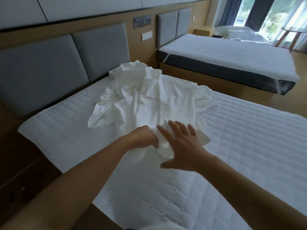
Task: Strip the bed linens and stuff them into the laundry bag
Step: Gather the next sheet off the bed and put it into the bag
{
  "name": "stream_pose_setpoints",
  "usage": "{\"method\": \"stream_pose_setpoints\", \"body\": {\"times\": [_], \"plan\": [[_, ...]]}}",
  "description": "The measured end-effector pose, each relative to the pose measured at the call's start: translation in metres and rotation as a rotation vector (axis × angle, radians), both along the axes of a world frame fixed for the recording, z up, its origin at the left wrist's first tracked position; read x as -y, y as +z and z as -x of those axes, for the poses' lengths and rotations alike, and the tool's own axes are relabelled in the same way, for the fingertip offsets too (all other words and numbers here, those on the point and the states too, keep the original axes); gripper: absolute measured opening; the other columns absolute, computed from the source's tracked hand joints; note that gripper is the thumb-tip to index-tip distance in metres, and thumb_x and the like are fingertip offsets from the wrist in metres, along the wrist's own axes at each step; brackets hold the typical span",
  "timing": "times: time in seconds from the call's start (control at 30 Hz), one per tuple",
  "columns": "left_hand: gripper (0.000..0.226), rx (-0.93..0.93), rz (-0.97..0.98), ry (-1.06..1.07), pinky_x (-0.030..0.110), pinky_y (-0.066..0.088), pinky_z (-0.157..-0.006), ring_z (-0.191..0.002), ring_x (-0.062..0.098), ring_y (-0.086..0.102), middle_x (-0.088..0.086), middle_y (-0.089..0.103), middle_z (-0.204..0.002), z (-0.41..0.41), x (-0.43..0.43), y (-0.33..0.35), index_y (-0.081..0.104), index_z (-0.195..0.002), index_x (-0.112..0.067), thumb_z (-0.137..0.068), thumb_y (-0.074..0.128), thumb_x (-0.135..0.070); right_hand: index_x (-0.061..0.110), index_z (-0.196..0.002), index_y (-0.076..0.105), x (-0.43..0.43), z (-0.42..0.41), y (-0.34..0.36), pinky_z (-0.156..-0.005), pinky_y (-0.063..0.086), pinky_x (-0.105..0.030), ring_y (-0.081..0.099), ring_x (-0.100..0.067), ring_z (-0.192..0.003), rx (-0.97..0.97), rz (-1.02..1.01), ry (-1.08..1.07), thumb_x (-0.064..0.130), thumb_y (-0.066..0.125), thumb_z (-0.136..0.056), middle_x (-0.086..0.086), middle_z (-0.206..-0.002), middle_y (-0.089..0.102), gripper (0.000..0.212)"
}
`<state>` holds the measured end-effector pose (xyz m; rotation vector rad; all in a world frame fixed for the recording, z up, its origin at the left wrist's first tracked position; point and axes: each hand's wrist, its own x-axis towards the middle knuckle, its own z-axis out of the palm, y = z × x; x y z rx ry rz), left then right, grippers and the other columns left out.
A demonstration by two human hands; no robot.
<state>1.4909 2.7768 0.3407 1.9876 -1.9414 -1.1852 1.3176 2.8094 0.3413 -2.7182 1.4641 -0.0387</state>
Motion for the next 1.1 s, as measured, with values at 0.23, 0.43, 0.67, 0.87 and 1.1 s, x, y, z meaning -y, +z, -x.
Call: {"method": "stream_pose_setpoints", "body": {"times": [0.23,0.43,0.67,0.87,1.1], "plan": [[0.052,-0.276,-0.341,-0.059,0.035,0.052,-0.089,-0.095,0.022,0.064,0.005,0.068,-0.100,-0.002,-0.005,0.034,0.065,-0.110,-0.015,-0.063,0.081,-0.031,0.019,-0.121,0.052,0.027,-0.009,-0.008,-0.073,0.040,-0.031,0.063,-0.032,-0.090,0.329,0.120,-0.031,0.022,0.076,-0.069,-0.007,-0.099,0.064,0.057],[0.118,0.688,0.684,-0.258,0.056,0.027,-0.107,-0.136,0.033,0.024,0.014,0.026,-0.148,0.012,-0.046,0.013,0.011,-0.150,-0.015,-0.061,0.078,-0.057,0.005,-0.086,0.064,0.050,-0.010,0.019,-0.069,0.048,-0.035,0.060,-0.031,-0.077,0.553,-0.720,-0.309,0.015,0.059,-0.058,-0.012,-0.078,0.061,0.030],[0.044,0.453,1.456,-0.283,0.041,0.050,-0.070,-0.072,0.027,0.061,0.007,0.064,-0.081,-0.028,-0.025,-0.030,0.049,-0.116,-0.018,-0.075,0.055,-0.031,-0.001,-0.064,0.070,0.033,-0.012,0.033,-0.059,0.049,-0.025,0.060,-0.029,-0.061,0.678,-1.353,-0.431,0.015,0.048,-0.049,-0.017,-0.068,0.064,0.031],[0.022,0.333,0.475,-0.211,0.028,0.040,-0.061,-0.080,0.029,0.065,0.005,0.067,-0.085,-0.030,-0.018,-0.011,0.062,-0.089,-0.015,-0.083,0.061,-0.035,0.022,-0.141,0.031,0.028,-0.014,0.031,-0.094,0.041,-0.036,0.049,-0.025,-0.113,0.211,-0.462,-0.224,0.039,0.058,-0.085,-0.008,-0.130,0.048,0.065],[0.037,-0.282,-0.492,-0.032,0.029,0.052,-0.073,-0.082,0.021,0.063,0.008,0.067,-0.091,-0.024,-0.015,0.004,0.069,-0.101,-0.013,-0.065,0.073,-0.020,0.025,-0.147,0.012,0.000,-0.018,-0.029,-0.102,0.036,-0.050,0.052,-0.033,-0.119,-0.063,0.152,0.186,0.059,0.078,-0.056,-0.016,-0.134,0.050,0.118]]}}
